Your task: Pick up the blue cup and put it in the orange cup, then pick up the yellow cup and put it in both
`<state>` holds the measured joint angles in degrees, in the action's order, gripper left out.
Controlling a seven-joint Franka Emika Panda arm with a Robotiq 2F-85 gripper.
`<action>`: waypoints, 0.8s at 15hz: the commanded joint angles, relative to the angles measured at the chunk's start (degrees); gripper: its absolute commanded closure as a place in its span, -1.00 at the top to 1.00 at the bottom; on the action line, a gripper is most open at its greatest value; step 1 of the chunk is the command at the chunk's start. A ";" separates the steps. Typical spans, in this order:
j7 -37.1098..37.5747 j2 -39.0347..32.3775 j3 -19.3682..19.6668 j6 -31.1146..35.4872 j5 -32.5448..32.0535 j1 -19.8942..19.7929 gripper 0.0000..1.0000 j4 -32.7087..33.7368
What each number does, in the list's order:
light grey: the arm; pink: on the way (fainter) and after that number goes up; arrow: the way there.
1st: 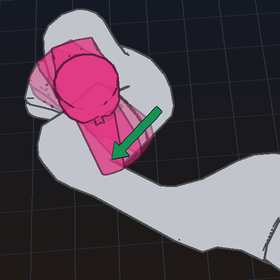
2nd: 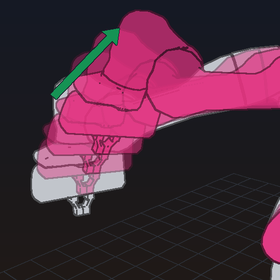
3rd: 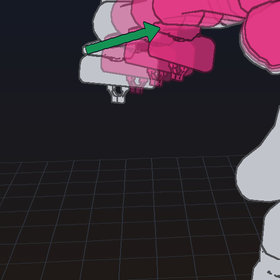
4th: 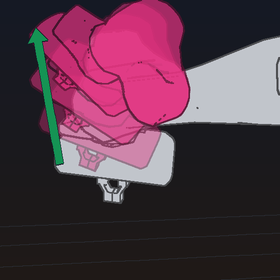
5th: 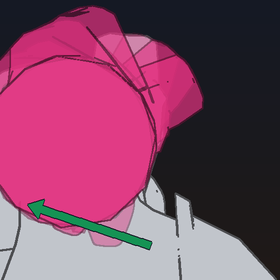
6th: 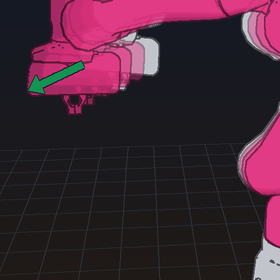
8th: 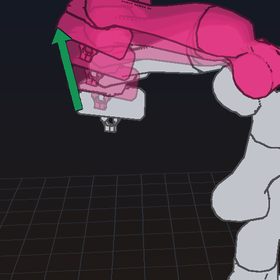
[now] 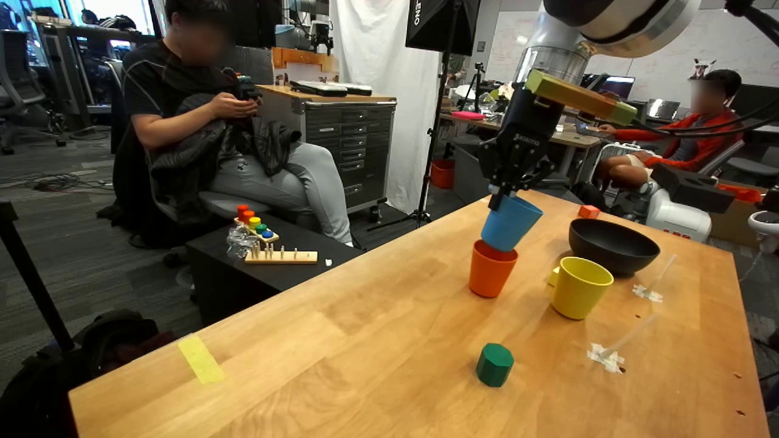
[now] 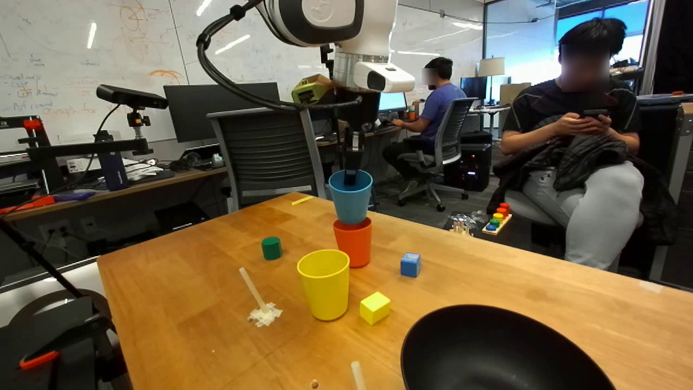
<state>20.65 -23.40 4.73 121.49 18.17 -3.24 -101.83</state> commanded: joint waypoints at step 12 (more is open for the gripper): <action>2.45 -0.77 0.72 -1.53 -3.60 0.85 -0.97 0.60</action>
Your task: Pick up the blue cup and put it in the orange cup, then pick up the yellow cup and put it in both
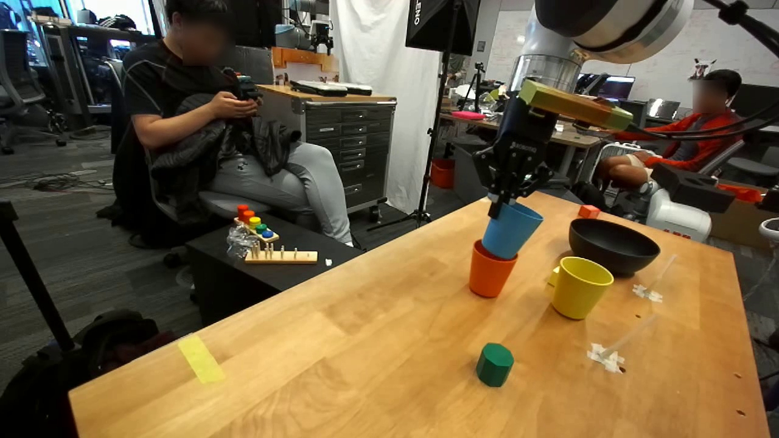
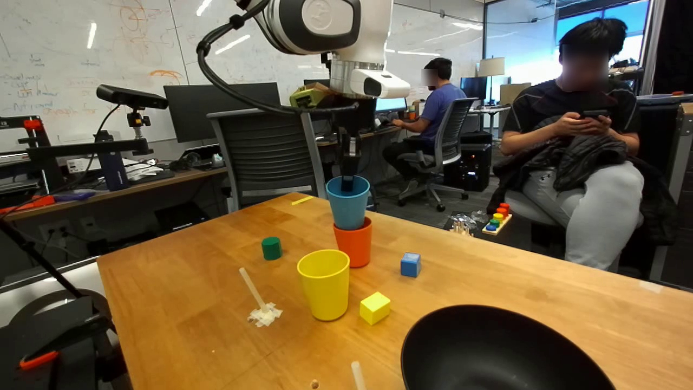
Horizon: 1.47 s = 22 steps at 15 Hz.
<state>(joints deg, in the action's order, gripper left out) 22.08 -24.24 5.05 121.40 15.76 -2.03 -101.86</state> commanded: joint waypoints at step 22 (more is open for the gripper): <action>0.17 -0.94 -0.77 3.84 -1.43 0.63 0.34 -2.29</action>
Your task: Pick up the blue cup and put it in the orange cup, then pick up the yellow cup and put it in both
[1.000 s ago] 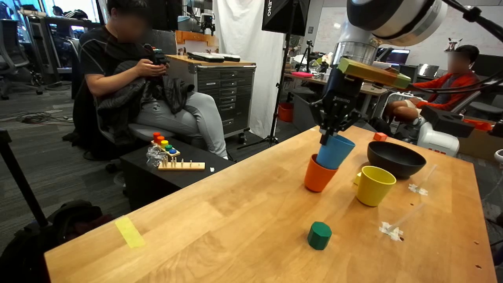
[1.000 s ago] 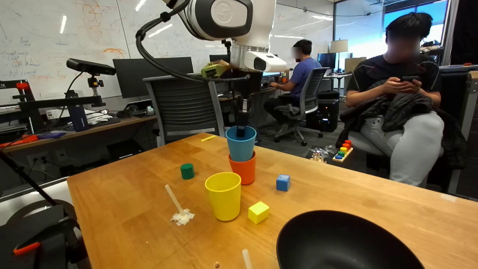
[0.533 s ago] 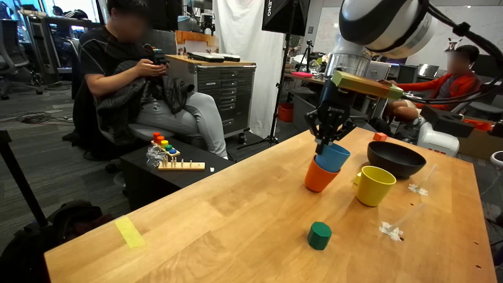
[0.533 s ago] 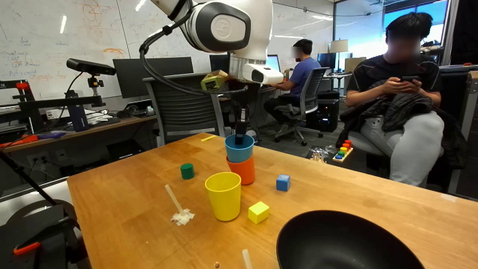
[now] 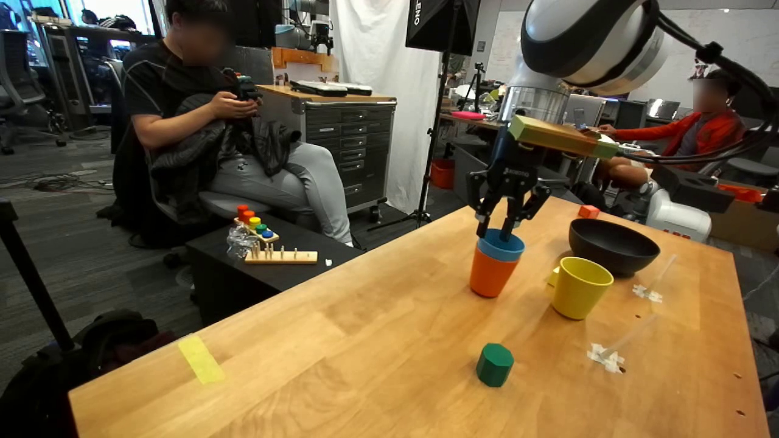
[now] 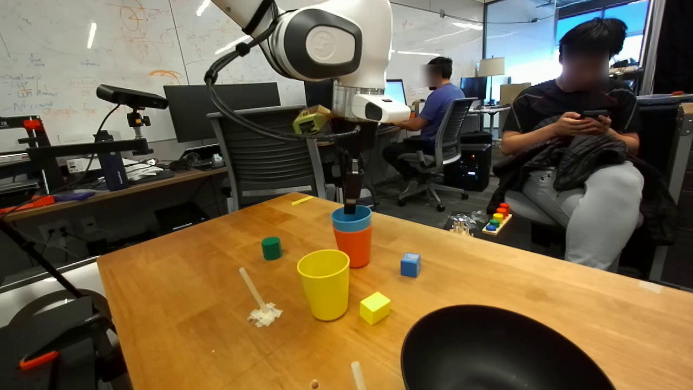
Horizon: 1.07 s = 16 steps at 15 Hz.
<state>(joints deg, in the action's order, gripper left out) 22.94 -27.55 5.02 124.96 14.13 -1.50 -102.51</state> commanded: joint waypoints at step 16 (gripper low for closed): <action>-10.39 14.05 -6.12 -0.91 3.83 0.52 1.00 -8.48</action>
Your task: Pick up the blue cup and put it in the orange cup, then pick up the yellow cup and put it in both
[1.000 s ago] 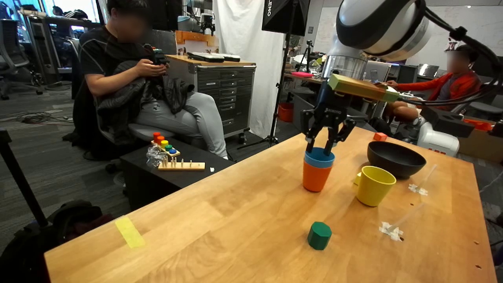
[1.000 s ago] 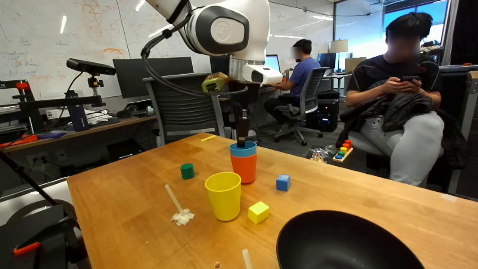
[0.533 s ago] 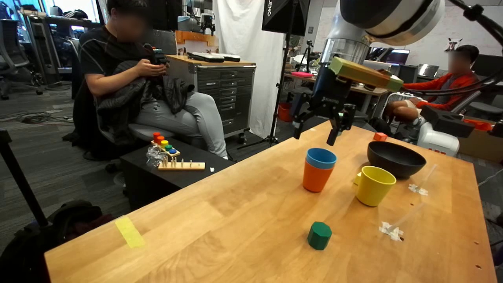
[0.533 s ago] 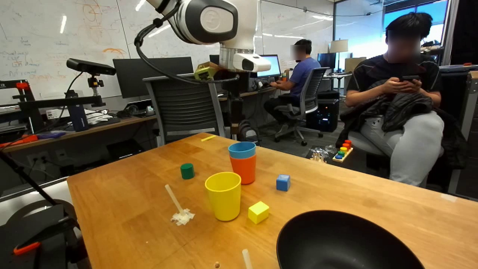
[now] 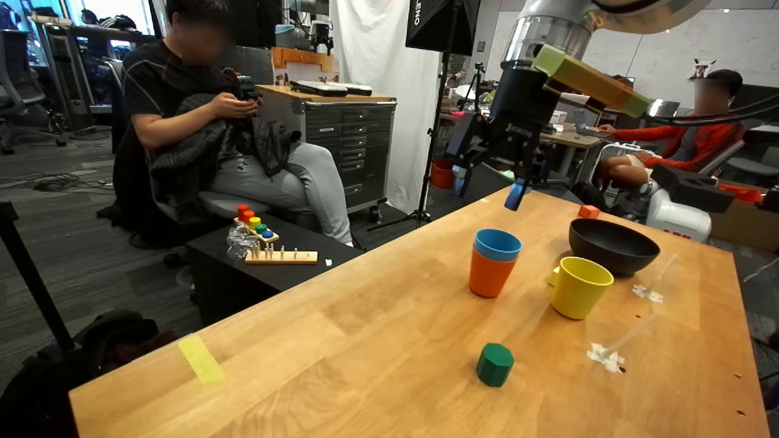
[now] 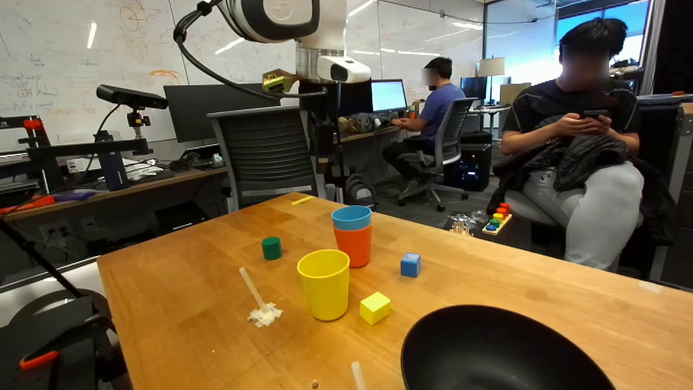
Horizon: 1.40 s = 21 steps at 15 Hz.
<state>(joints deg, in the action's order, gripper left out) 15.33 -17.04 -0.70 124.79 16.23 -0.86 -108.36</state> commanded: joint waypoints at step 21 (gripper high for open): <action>-7.48 16.39 5.97 -14.58 -8.28 -4.02 1.00 -16.95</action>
<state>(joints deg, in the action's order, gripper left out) 10.48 -4.81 4.19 110.74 8.18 -3.54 -121.73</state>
